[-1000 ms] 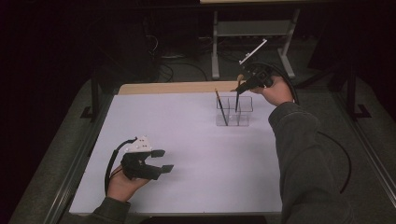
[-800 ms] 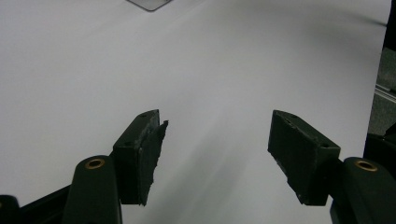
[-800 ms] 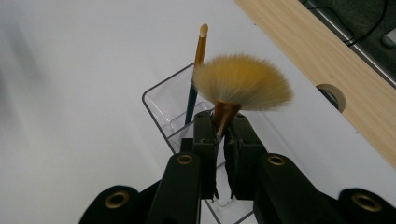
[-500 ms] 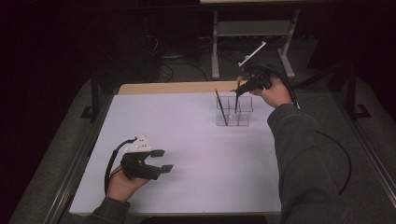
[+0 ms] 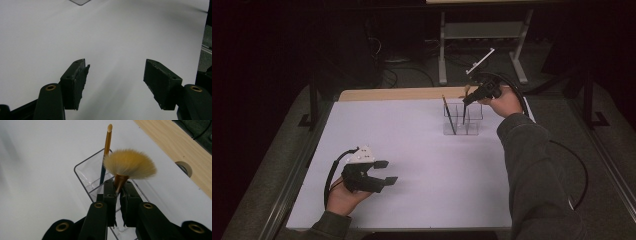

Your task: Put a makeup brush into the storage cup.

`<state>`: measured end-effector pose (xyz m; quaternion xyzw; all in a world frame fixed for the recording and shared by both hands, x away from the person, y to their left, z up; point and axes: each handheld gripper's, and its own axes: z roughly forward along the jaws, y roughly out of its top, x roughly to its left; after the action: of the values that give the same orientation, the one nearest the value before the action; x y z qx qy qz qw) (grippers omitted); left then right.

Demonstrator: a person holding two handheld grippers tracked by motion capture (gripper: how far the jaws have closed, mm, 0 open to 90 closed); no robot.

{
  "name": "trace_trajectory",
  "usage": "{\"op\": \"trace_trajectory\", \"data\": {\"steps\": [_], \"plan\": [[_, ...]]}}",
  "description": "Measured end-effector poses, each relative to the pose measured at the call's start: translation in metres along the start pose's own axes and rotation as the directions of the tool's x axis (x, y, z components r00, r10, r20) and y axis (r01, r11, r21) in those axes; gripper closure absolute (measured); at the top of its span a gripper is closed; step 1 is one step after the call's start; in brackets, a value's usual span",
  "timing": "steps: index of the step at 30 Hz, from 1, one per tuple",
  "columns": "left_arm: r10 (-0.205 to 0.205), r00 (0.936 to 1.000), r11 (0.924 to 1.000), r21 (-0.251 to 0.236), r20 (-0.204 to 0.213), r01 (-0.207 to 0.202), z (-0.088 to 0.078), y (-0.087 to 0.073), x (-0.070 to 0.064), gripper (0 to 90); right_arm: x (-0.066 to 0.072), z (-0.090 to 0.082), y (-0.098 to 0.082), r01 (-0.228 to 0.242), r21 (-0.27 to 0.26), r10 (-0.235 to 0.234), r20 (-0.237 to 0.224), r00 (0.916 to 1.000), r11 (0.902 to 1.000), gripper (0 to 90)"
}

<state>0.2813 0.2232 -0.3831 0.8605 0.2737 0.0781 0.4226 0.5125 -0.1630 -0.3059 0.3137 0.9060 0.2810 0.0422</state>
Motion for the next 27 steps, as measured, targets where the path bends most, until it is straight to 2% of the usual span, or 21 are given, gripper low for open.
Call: {"op": "trace_trajectory", "data": {"steps": [5,6,9,13,18,19,21,22,27], "plan": [[0.01,0.9999,0.9999,0.008,-0.001,-0.01,-0.001,0.0,0.001,33.9,0.0,0.004,-0.001,-0.004,0.01,0.004,-0.007,1.0,0.9999,82.1],[0.0,1.0,1.0,-0.001,0.0,0.0,0.0,0.0,0.0,33.9,0.001,0.005,-0.001,-0.003,0.015,0.004,-0.008,1.0,0.9999,82.1],[0.002,1.0,1.0,0.001,-0.002,-0.002,-0.001,0.0,0.0,33.9,0.0,0.008,-0.002,-0.004,0.024,0.004,-0.01,0.9999,0.9997,82.0],[-0.008,1.0,0.9999,-0.007,0.0,0.008,0.0,0.0,0.0,33.9,0.0,0.01,-0.005,-0.006,0.023,0.006,-0.009,0.9999,0.9997,81.9],[-0.005,1.0,1.0,-0.003,0.001,0.005,0.0,0.0,0.0,33.9,-0.001,0.013,-0.01,-0.012,0.027,0.013,-0.015,0.9998,0.9996,81.9],[0.008,1.0,1.0,-0.002,-0.001,-0.008,0.0,0.0,0.001,33.8,-0.001,0.013,-0.011,-0.011,0.028,0.012,-0.018,0.9998,0.9995,81.8],[-0.007,1.0,1.0,-0.003,0.001,0.007,0.0,0.0,0.0,33.9,-0.002,0.013,-0.012,-0.016,0.031,0.017,-0.019,0.9997,0.9994,81.8],[0.005,1.0,1.0,-0.003,0.0,-0.005,0.001,0.0,0.001,33.9,-0.001,0.013,-0.013,-0.019,0.033,0.019,-0.018,0.9997,0.9993,81.8],[0.0,1.0,1.0,0.003,0.003,0.0,0.001,0.0,0.0,33.9,-0.001,0.015,-0.014,-0.019,0.028,0.02,-0.018,0.9996,0.9994,81.7]]}}
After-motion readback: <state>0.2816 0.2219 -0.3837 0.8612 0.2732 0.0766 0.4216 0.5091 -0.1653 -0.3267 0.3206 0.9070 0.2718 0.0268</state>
